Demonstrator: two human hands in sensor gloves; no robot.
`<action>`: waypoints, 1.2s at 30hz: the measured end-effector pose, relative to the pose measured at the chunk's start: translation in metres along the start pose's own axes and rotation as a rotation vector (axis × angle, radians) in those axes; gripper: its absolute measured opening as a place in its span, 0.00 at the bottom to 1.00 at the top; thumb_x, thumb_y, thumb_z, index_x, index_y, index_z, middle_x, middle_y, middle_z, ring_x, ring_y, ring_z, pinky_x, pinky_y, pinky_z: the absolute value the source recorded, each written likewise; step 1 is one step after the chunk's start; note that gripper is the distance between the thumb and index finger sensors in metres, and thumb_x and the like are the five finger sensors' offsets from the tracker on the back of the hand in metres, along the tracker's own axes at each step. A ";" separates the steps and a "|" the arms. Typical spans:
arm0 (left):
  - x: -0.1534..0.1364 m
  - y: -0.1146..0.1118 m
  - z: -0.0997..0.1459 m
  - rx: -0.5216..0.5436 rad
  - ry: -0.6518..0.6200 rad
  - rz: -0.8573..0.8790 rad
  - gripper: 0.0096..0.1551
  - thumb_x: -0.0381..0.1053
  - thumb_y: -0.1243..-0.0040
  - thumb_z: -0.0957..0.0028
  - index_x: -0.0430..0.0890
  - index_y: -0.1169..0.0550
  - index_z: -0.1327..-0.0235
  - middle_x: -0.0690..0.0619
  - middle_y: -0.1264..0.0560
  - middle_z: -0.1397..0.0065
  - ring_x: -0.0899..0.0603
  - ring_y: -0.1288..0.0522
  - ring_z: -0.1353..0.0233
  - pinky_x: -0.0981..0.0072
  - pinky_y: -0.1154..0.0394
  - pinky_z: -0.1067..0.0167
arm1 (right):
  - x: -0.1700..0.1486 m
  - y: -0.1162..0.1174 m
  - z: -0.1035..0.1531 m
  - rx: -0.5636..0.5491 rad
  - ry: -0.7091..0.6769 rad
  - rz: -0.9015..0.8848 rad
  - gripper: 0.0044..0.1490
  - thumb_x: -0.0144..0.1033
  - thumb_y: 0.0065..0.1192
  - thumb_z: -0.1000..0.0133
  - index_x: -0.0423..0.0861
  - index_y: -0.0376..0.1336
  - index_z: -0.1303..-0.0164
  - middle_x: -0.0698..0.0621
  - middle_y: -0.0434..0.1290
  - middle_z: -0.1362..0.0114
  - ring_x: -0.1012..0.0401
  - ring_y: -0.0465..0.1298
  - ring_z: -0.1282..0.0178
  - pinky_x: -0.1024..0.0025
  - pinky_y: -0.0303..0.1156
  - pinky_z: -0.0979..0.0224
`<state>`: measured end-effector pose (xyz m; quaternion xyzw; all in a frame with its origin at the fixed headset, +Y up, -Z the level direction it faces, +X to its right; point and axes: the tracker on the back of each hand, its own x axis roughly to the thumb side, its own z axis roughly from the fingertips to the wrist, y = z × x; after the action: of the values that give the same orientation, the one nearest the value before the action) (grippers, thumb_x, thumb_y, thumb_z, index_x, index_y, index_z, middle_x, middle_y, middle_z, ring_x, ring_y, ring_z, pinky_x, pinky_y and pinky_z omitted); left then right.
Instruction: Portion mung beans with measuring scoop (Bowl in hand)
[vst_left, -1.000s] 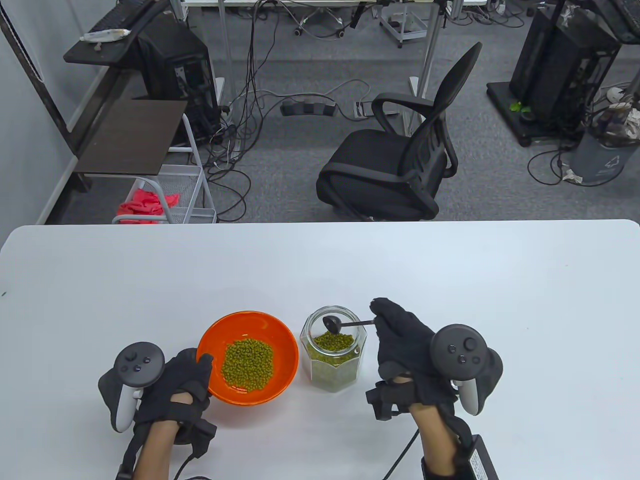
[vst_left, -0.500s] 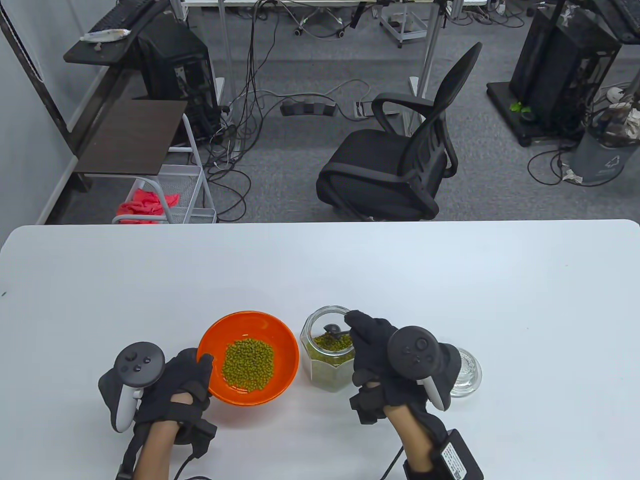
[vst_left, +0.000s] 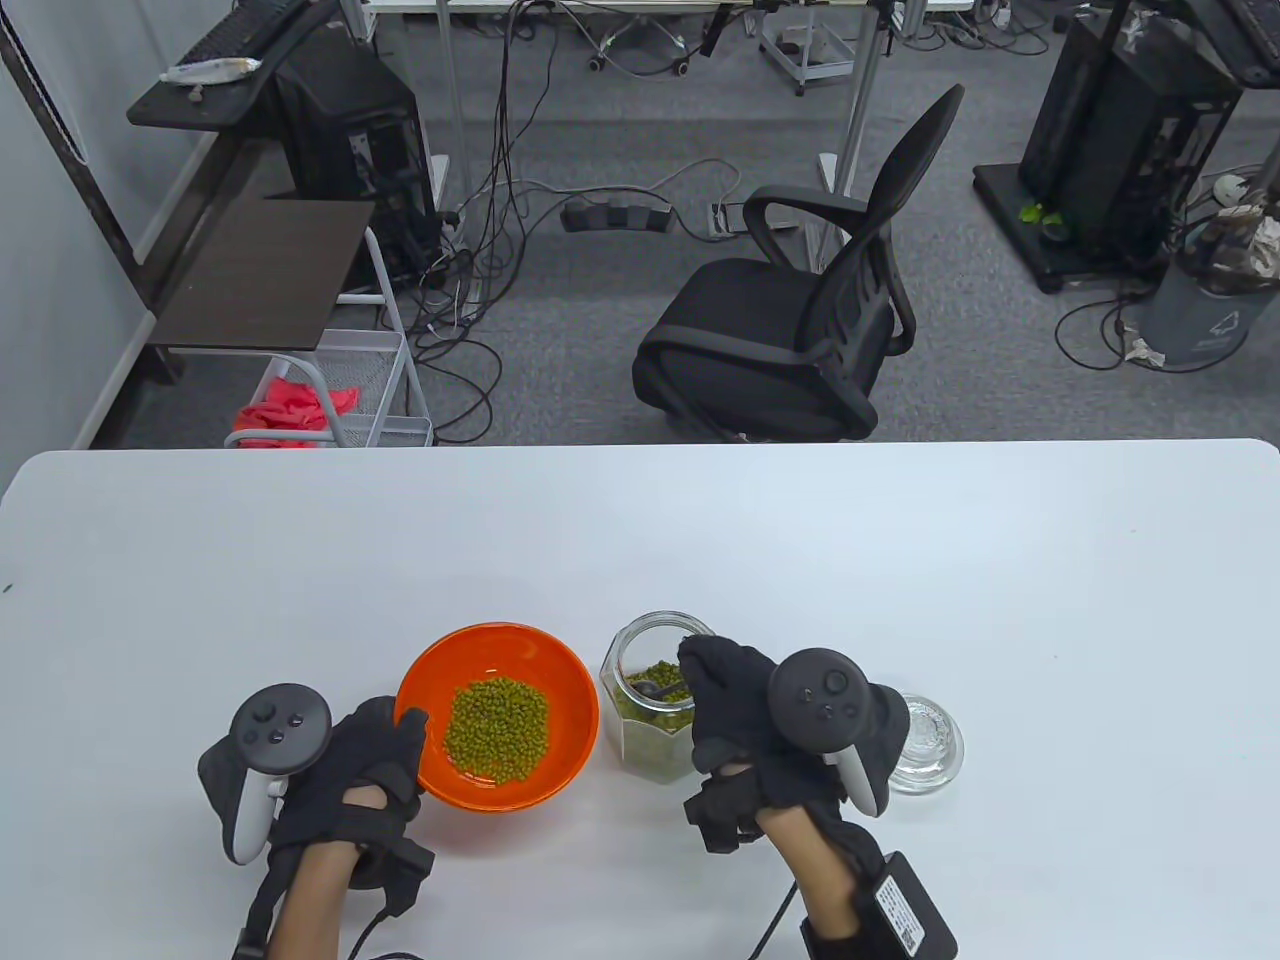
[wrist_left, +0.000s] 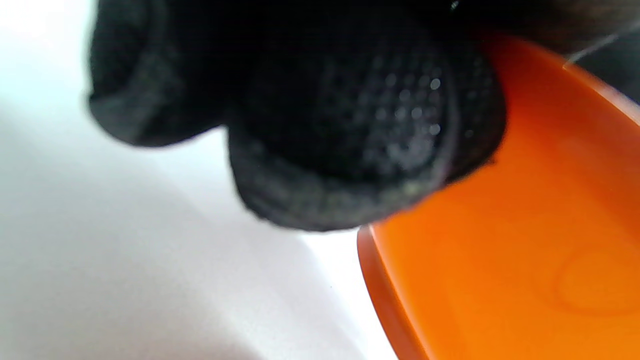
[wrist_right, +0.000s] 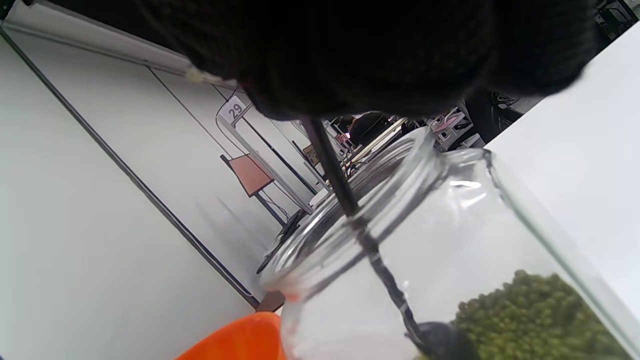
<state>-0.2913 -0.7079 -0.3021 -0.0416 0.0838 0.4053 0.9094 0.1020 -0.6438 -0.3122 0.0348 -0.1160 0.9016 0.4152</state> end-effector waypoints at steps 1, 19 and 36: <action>0.000 0.000 0.000 0.000 0.000 0.000 0.31 0.60 0.42 0.44 0.38 0.23 0.41 0.62 0.15 0.71 0.58 0.11 0.79 0.72 0.13 0.76 | -0.002 -0.001 0.000 -0.004 0.011 -0.021 0.24 0.37 0.66 0.49 0.37 0.74 0.49 0.39 0.80 0.58 0.58 0.81 0.72 0.45 0.77 0.53; 0.000 0.000 0.000 -0.001 0.001 -0.002 0.31 0.60 0.42 0.44 0.38 0.23 0.41 0.62 0.15 0.71 0.58 0.11 0.79 0.72 0.13 0.76 | -0.028 -0.027 -0.005 -0.048 0.166 -0.294 0.24 0.39 0.65 0.48 0.37 0.75 0.50 0.40 0.81 0.61 0.61 0.81 0.76 0.48 0.79 0.56; 0.000 -0.001 0.000 -0.003 0.003 -0.009 0.31 0.60 0.42 0.44 0.38 0.23 0.41 0.62 0.15 0.71 0.58 0.11 0.79 0.72 0.13 0.76 | -0.057 -0.042 -0.009 -0.067 0.282 -0.490 0.24 0.39 0.64 0.47 0.37 0.74 0.50 0.40 0.81 0.61 0.61 0.81 0.76 0.48 0.79 0.56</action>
<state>-0.2903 -0.7083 -0.3025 -0.0440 0.0844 0.4013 0.9110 0.1713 -0.6574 -0.3221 -0.0778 -0.0747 0.7662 0.6335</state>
